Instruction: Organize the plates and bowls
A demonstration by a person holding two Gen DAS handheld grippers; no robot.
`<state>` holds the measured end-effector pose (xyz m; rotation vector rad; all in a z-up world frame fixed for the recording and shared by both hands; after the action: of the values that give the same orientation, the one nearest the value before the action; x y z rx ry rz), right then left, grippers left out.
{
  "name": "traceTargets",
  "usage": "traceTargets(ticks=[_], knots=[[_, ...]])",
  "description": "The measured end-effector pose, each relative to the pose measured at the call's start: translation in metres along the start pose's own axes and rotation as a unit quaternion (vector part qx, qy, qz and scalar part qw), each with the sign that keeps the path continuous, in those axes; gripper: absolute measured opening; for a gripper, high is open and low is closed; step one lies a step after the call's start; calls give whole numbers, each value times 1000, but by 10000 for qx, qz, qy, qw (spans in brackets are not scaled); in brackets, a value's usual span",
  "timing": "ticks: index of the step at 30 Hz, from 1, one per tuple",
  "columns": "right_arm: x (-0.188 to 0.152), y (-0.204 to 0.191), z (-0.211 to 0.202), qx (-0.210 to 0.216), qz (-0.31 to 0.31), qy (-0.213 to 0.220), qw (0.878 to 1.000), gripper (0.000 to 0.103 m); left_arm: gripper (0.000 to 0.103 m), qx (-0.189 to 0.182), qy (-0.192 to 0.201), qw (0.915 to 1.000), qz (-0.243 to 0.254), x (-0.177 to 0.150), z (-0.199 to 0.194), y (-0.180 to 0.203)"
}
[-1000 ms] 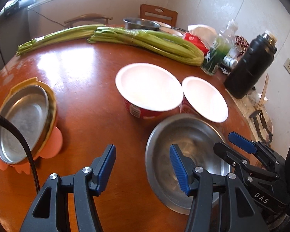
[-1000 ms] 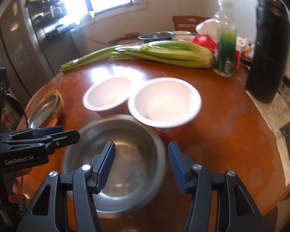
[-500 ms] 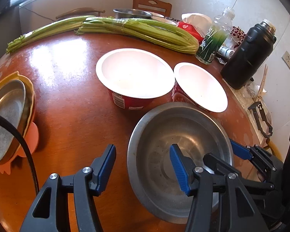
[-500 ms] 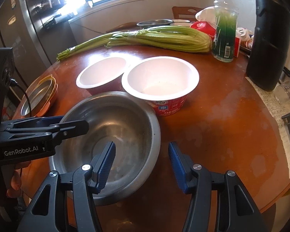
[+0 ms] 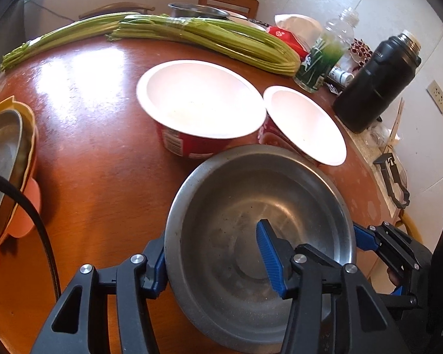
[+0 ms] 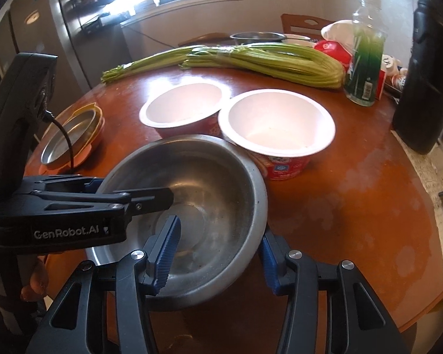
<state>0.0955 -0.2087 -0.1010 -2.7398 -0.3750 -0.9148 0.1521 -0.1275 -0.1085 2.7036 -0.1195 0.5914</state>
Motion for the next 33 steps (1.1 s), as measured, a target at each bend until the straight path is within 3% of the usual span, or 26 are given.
traceTargets(ticks=[17, 33], knots=[[9, -57, 10, 377, -510, -92, 9979, 53, 54, 291, 299, 9989, -198, -18, -40, -50], [8, -66, 24, 441, -332, -329, 9979, 53, 54, 437, 220, 9988, -103, -17, -35, -65]])
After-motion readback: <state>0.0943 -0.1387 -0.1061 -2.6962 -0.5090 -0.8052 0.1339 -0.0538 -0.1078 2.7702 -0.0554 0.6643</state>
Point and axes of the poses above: each gripper's, at about its wrist camera, not at the fingertips, and z roughly the way its jaws point, y to its right, x to its top, the point moved 8 cm from there along z, roughly the way its jaws point, and after that the axes turned 6 degrees about -z, right-handed, at the moved point
